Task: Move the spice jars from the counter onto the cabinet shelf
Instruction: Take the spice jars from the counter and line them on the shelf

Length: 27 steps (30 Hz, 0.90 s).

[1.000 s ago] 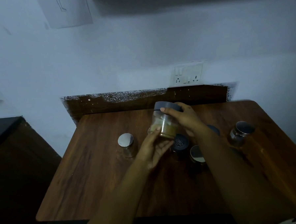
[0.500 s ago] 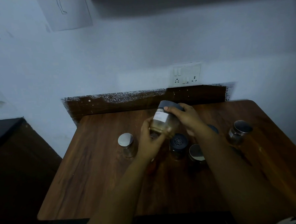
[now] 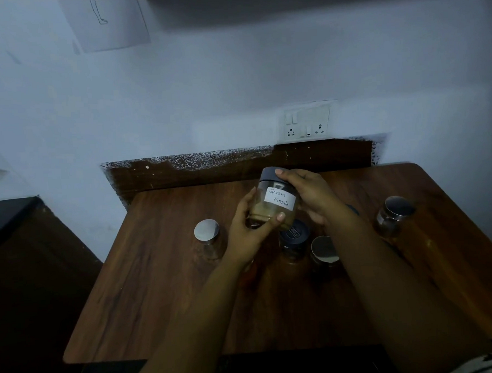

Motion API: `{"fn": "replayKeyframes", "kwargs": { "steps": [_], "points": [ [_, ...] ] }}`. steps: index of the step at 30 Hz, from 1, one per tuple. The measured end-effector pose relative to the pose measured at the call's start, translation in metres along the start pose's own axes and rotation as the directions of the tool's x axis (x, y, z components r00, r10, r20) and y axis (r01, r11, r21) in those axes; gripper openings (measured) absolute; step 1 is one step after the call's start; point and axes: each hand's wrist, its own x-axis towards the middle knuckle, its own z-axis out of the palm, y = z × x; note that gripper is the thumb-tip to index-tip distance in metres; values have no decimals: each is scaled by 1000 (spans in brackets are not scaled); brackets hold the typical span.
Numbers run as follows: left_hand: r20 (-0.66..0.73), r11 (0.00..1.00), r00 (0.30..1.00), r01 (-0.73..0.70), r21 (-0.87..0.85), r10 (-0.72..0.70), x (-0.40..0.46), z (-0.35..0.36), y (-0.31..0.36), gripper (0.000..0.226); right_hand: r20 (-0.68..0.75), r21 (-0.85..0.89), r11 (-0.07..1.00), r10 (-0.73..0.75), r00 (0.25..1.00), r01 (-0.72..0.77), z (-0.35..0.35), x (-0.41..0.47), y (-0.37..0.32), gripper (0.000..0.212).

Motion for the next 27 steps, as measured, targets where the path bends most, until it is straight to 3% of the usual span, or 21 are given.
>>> {"fn": "replayKeyframes", "kwargs": {
  "steps": [5,10,15,22,24,27],
  "points": [
    [85,982,990,127,-142,-116,0,-2,0,70,-15,-17,1000,5,1000,-5,-7,-4,-2,33],
    [97,913,982,188,-361,-164,0,-1,2,64,95,255,965,37,995,-61,-17,-8,2,41],
    [92,917,982,187,-351,-165,-5,4,2,67,111,313,948,22,994,-56,-21,-14,4,33],
    [34,914,987,159,-373,-158,-6,11,11,67,121,312,948,26,992,-63,-22,-19,4,41],
    [-41,916,984,145,-375,-173,-4,15,18,67,148,290,953,48,988,-90,-22,-23,5,47],
    [-115,966,985,100,-240,-131,1,18,21,59,202,226,970,44,978,-91,-22,-27,5,73]
  ]
}}
